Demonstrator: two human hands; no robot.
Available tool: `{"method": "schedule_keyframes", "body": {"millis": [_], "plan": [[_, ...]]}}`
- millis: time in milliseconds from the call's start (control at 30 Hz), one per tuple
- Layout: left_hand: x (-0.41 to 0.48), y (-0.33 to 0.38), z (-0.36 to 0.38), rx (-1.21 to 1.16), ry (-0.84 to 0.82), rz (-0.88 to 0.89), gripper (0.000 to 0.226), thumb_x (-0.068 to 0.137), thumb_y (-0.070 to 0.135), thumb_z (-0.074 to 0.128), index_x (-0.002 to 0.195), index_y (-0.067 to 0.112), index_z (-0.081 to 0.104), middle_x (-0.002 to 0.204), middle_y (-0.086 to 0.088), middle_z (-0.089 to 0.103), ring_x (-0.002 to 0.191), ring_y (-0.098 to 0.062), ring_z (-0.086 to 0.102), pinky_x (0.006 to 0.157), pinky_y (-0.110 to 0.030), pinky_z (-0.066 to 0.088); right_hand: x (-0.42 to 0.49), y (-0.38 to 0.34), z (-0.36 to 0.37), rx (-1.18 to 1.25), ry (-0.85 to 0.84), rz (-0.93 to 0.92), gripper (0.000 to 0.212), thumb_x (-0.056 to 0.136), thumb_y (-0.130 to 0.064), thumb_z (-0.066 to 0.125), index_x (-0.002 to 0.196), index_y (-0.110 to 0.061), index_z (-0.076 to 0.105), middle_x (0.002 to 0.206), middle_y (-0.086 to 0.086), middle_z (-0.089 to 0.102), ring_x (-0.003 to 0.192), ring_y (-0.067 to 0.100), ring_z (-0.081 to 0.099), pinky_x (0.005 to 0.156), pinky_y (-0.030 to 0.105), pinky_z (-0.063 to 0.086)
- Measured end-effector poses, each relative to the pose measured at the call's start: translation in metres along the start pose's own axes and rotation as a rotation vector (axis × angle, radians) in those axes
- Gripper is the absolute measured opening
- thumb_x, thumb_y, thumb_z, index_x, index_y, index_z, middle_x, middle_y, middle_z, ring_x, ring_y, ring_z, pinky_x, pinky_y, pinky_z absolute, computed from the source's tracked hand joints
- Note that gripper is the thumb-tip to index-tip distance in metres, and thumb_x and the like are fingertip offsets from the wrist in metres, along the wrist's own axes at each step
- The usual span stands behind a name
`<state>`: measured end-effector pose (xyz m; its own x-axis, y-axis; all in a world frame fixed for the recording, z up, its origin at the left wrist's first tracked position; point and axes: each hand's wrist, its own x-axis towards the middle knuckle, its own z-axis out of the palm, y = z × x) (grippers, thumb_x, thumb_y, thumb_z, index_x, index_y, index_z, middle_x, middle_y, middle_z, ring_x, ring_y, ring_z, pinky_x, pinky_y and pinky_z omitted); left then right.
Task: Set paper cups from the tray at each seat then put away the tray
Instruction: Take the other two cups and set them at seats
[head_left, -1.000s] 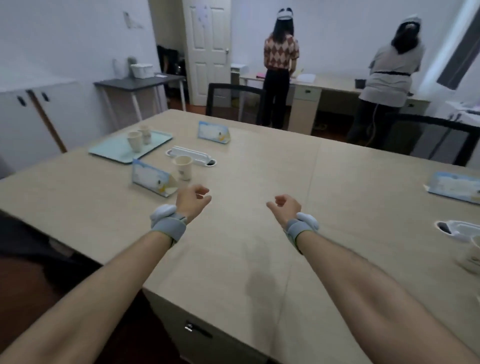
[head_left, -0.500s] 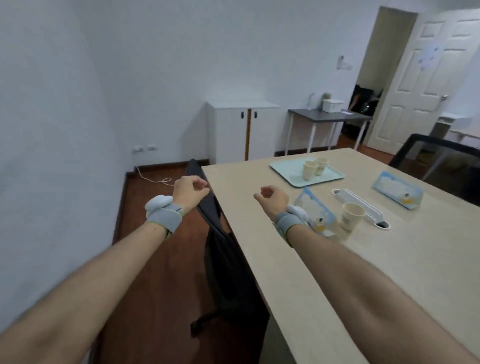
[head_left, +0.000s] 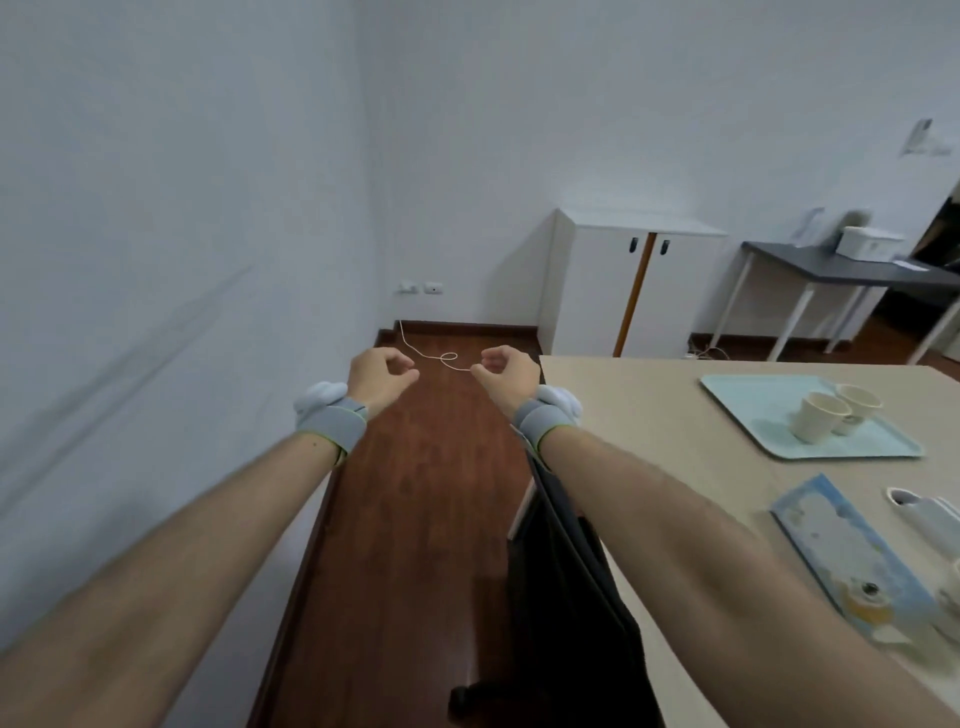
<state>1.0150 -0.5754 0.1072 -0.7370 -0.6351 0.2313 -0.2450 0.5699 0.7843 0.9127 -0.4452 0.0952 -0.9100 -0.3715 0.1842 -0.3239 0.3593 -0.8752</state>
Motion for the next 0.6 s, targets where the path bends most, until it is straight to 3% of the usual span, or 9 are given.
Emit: {"method": "schedule_keyframes", "body": {"millis": [133, 333, 600], "plan": [[0.069, -0.029, -0.004, 0.02, -0.018, 0.012, 0.02, 0.081, 0.009, 0.065, 0.097, -0.002, 0.069, 0.102, -0.023, 0.07, 0.095, -0.033, 0.064, 0.089, -0.031, 0.047, 0.059, -0.005, 0.04, -0.005, 0.008, 0.02, 0.027, 0.079, -0.02, 0.062, 0.105, -0.011, 0.067, 0.105, 0.006, 0.071, 0.1, 0.017, 0.064, 0.081, 0.016, 0.039], [0.173, -0.06, -0.001, 0.027, -0.074, 0.037, 0.017, 0.081, 0.011, 0.063, 0.094, 0.002, 0.07, 0.1, -0.02, 0.071, 0.081, -0.017, 0.056, 0.079, -0.022, 0.041, 0.149, -0.005, 0.086, -0.035, 0.067, 0.073, 0.027, 0.08, -0.023, 0.063, 0.103, -0.011, 0.069, 0.105, 0.006, 0.071, 0.101, 0.019, 0.063, 0.081, 0.017, 0.036], [0.308, -0.08, 0.047, 0.007, -0.143, 0.069, 0.017, 0.081, 0.011, 0.063, 0.094, 0.003, 0.071, 0.1, -0.019, 0.072, 0.097, -0.029, 0.064, 0.08, -0.02, 0.04, 0.273, 0.022, 0.125, -0.063, 0.102, 0.134, 0.026, 0.081, -0.023, 0.063, 0.104, -0.012, 0.069, 0.106, 0.005, 0.071, 0.102, 0.018, 0.062, 0.082, 0.018, 0.038]]}}
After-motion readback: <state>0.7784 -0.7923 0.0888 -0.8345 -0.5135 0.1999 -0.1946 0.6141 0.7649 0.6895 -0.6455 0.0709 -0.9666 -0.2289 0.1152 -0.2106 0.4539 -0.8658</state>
